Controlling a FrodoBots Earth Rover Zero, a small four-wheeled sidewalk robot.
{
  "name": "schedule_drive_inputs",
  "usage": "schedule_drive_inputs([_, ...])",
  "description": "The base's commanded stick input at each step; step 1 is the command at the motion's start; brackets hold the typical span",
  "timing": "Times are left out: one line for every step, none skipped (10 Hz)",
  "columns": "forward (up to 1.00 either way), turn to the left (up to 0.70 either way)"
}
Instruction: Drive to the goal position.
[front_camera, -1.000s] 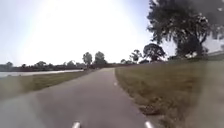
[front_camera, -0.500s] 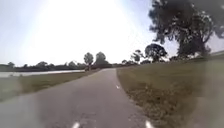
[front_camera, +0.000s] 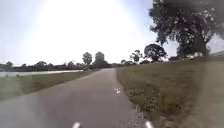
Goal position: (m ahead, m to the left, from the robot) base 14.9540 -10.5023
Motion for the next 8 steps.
schedule_drive_inputs([1.00, 0.00])
schedule_drive_inputs([1.00, 0.00])
schedule_drive_inputs([1.00, 0.00])
schedule_drive_inputs([1.00, 0.00])
schedule_drive_inputs([1.00, 0.00])
schedule_drive_inputs([1.00, 0.00])
schedule_drive_inputs([1.00, 0.00])
schedule_drive_inputs([1.00, 0.00])
